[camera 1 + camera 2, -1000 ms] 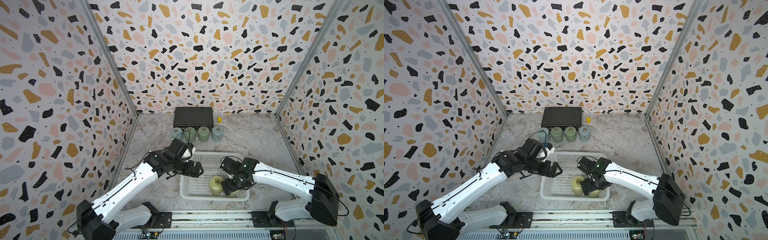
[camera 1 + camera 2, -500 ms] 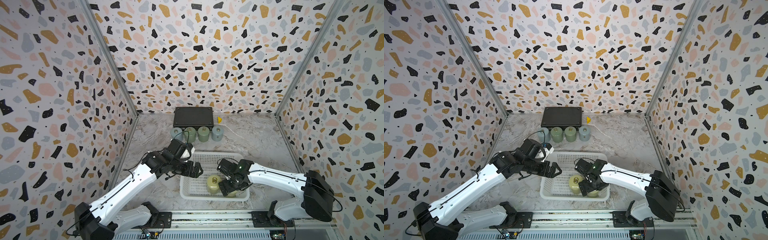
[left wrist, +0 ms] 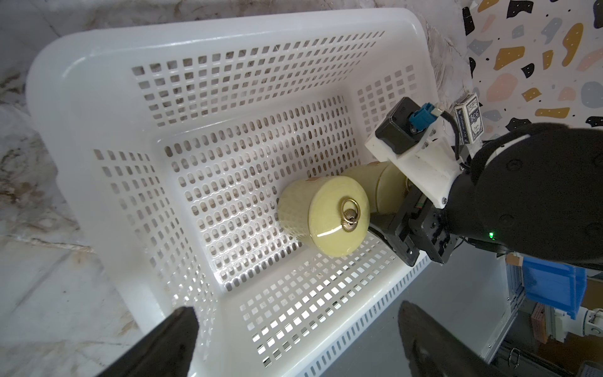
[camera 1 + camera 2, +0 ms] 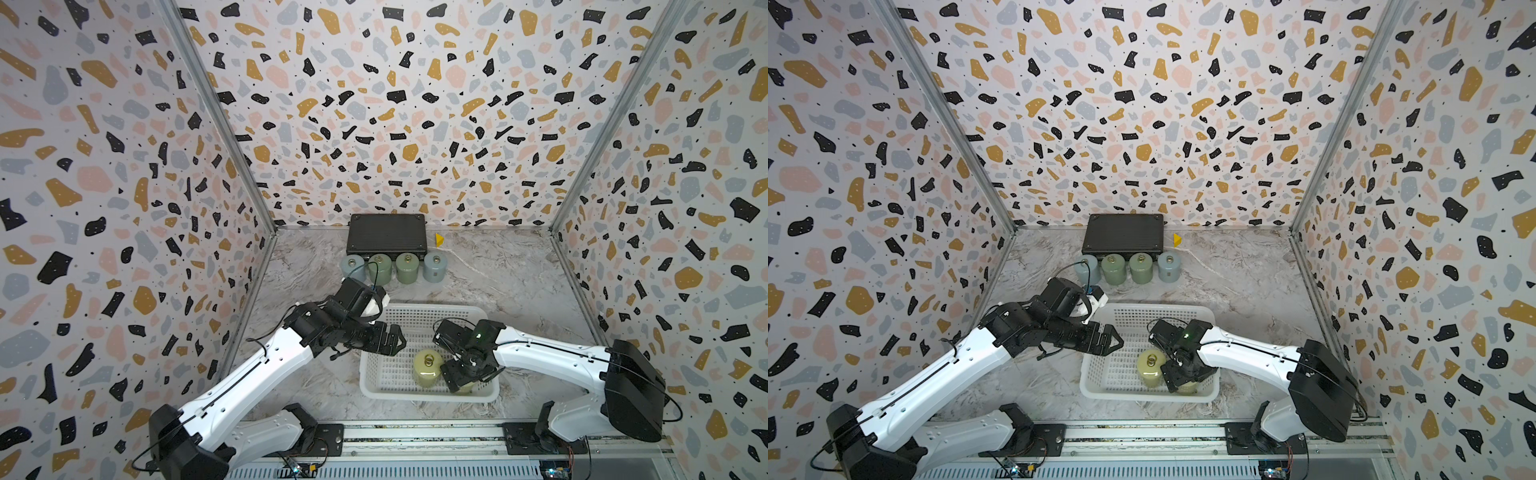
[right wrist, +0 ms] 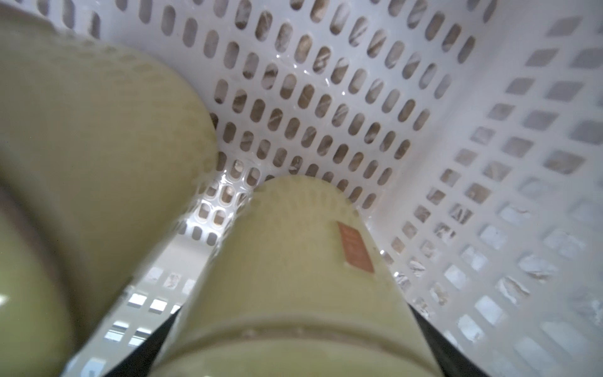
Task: Take the tea canister out of the basket
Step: Pick up the tea canister from the basket.
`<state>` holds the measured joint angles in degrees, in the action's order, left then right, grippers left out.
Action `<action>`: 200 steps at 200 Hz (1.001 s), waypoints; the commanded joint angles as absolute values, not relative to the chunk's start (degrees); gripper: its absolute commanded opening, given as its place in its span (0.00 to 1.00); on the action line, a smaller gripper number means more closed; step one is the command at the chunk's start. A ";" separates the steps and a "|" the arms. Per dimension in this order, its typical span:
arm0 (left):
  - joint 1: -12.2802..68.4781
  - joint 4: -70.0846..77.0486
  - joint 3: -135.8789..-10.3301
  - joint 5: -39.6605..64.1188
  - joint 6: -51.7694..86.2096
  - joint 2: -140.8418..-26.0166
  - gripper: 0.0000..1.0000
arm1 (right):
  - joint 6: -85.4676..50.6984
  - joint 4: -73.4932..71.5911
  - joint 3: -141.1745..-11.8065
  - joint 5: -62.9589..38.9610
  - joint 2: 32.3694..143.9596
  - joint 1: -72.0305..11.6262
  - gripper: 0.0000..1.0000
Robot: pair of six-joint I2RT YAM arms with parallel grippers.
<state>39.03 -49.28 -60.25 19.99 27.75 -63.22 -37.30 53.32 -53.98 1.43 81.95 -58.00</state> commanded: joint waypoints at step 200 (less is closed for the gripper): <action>39.28 -47.73 -67.57 9.85 29.80 -58.89 1.00 | -17.84 69.35 -98.00 9.45 91.31 -40.42 0.84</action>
